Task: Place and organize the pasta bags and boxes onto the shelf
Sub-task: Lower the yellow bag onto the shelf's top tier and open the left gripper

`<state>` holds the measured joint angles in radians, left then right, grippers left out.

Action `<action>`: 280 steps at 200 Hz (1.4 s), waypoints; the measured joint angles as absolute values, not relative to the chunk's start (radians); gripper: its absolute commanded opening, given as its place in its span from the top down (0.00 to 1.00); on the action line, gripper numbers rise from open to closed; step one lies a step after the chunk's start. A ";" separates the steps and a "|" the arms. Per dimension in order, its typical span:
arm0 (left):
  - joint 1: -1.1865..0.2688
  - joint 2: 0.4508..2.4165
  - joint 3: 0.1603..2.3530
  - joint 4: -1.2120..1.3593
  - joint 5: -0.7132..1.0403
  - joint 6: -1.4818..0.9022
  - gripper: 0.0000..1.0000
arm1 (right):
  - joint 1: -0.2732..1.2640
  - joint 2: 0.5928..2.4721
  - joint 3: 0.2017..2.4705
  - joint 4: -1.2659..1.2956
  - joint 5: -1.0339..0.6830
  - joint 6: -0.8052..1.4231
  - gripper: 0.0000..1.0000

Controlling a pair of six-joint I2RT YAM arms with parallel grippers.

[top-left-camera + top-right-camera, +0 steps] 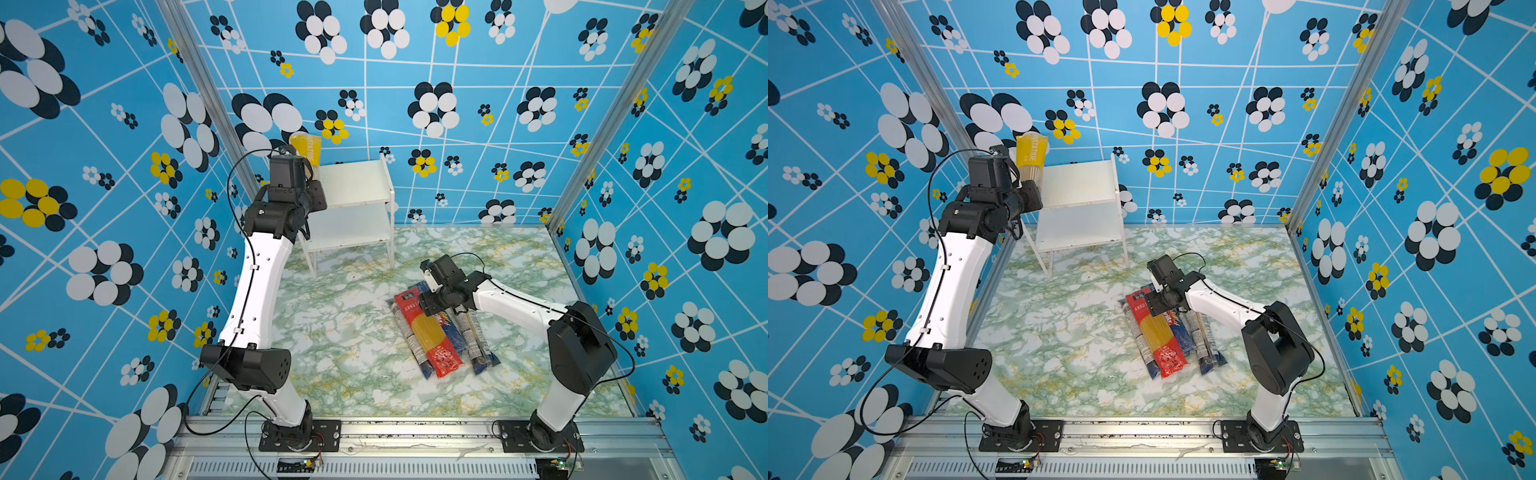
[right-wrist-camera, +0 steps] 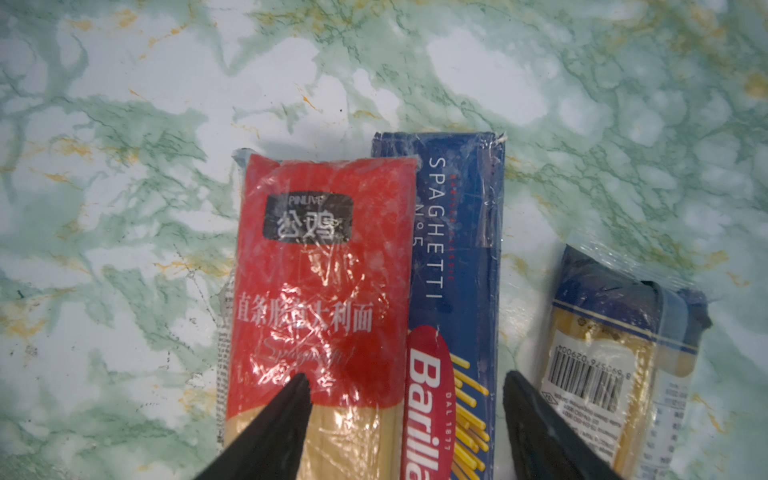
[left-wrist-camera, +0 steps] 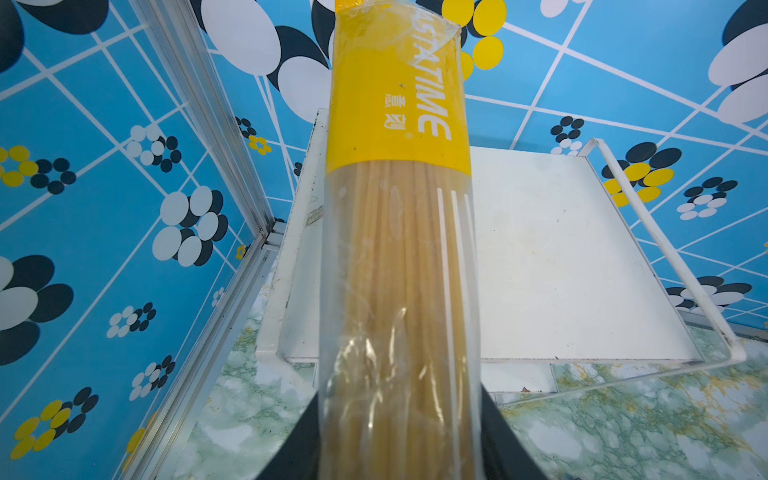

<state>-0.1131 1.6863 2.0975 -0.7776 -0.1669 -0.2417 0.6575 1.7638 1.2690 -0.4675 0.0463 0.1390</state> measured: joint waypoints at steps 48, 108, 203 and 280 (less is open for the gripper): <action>-0.111 1.729 2.098 -0.777 -0.165 -0.238 1.00 | 0.657 1.765 1.269 -0.467 0.046 0.142 0.25; -0.110 1.755 2.098 -0.778 -0.166 -0.238 1.00 | 0.656 1.768 1.269 -0.464 0.046 0.142 0.25; -0.105 1.754 2.046 -0.727 -0.198 -0.221 0.89 | 0.652 1.768 1.261 -0.460 0.046 0.144 0.24; -0.105 1.732 1.990 -0.665 -0.211 -0.216 0.53 | 0.652 1.768 1.259 -0.460 0.046 0.146 0.24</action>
